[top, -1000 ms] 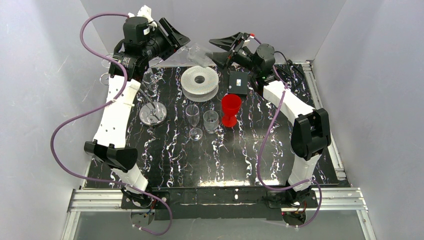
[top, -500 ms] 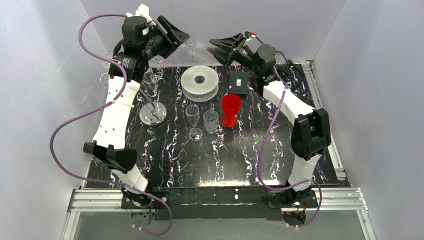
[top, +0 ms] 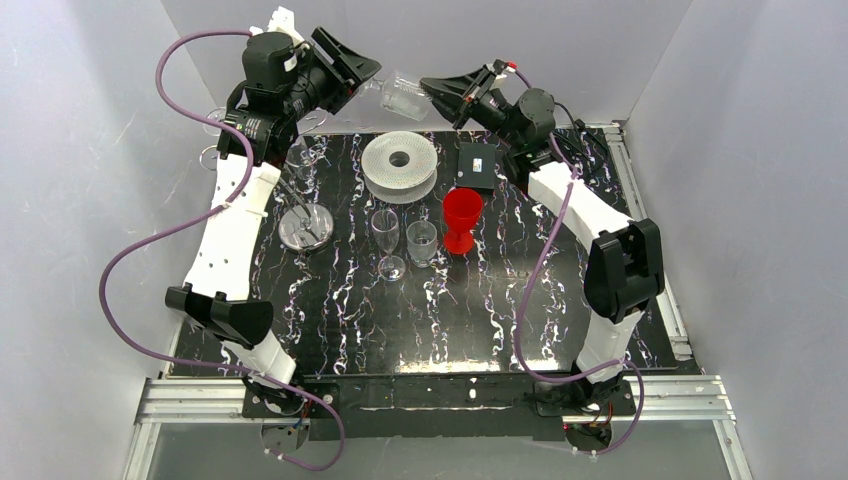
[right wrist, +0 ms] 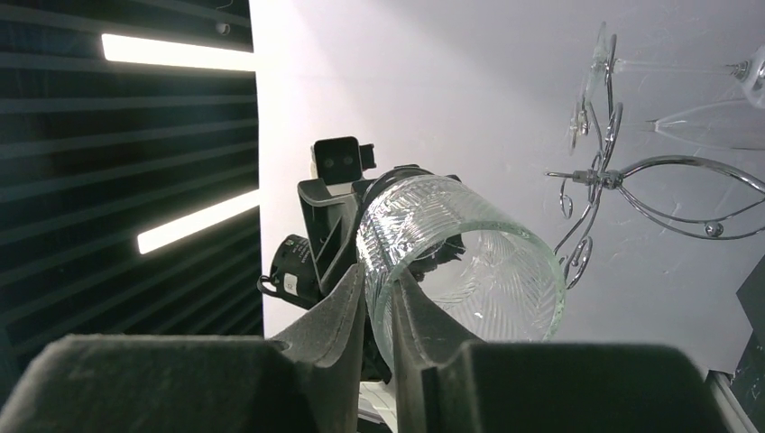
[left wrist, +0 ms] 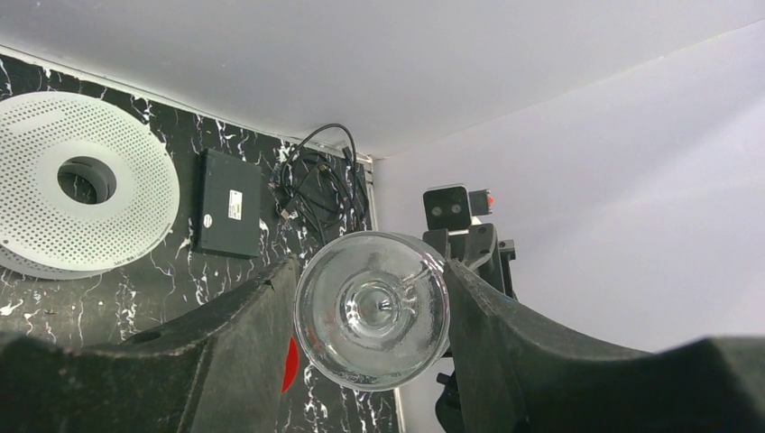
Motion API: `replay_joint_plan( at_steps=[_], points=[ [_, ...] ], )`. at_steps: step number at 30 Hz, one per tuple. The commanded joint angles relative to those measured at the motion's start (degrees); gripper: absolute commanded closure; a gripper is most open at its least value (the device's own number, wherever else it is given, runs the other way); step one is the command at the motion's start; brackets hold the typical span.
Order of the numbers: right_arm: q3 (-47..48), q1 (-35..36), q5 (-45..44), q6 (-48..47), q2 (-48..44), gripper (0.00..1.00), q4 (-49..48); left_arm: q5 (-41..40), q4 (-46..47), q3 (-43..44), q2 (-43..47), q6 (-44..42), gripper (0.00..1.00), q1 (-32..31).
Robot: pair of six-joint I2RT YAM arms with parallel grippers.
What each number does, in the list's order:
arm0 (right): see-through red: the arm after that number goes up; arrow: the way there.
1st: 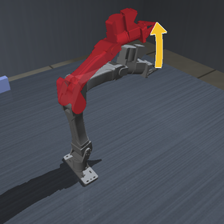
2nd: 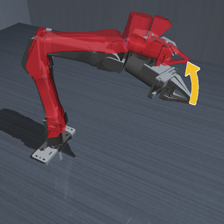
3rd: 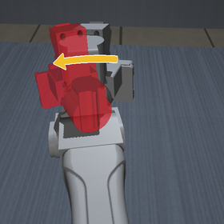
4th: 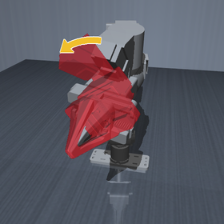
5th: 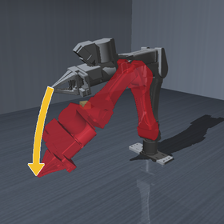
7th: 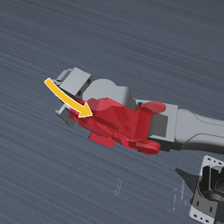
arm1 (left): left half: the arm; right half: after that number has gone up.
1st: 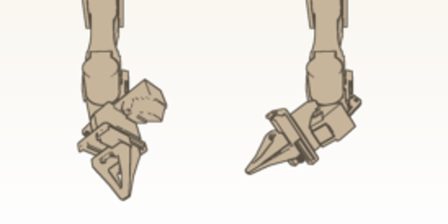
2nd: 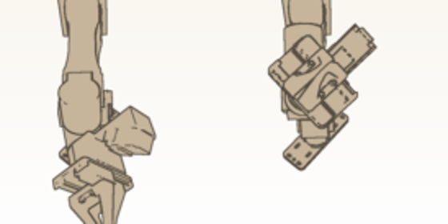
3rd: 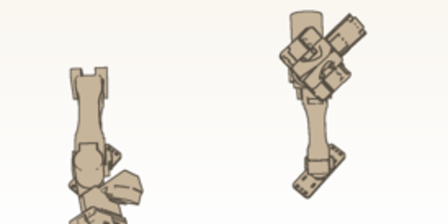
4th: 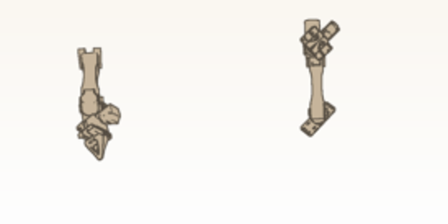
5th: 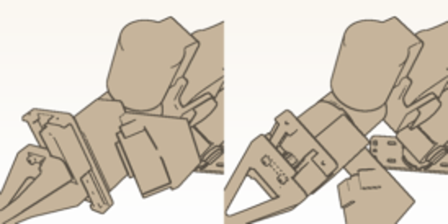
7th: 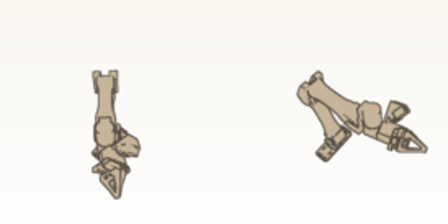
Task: Take the wine glass off the wine glass rack
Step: Place the wine glass at the center of the board.
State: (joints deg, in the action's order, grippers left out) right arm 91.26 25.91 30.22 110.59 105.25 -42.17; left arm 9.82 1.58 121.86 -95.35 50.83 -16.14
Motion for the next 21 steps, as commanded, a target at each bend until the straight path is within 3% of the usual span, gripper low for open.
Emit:
replay_joint_plan(
  at_steps=[1, 9, 21],
  points=[
    [2.17, 0.48, -1.09, -0.19, -5.27, 0.81, -9.02, -1.64, 0.9, -0.08, 1.87, -1.26, 1.0, -0.17],
    [3.17, 0.55, -0.88, 0.32, -4.82, 0.99, -9.86, -2.03, 0.77, -0.37, 1.69, -1.08, 1.0, -0.15],
    [2.05, 0.53, -0.86, 0.64, -5.26, 0.99, -9.88, -1.92, 1.04, -1.35, 2.09, -1.29, 0.91, -0.2]
  ],
)
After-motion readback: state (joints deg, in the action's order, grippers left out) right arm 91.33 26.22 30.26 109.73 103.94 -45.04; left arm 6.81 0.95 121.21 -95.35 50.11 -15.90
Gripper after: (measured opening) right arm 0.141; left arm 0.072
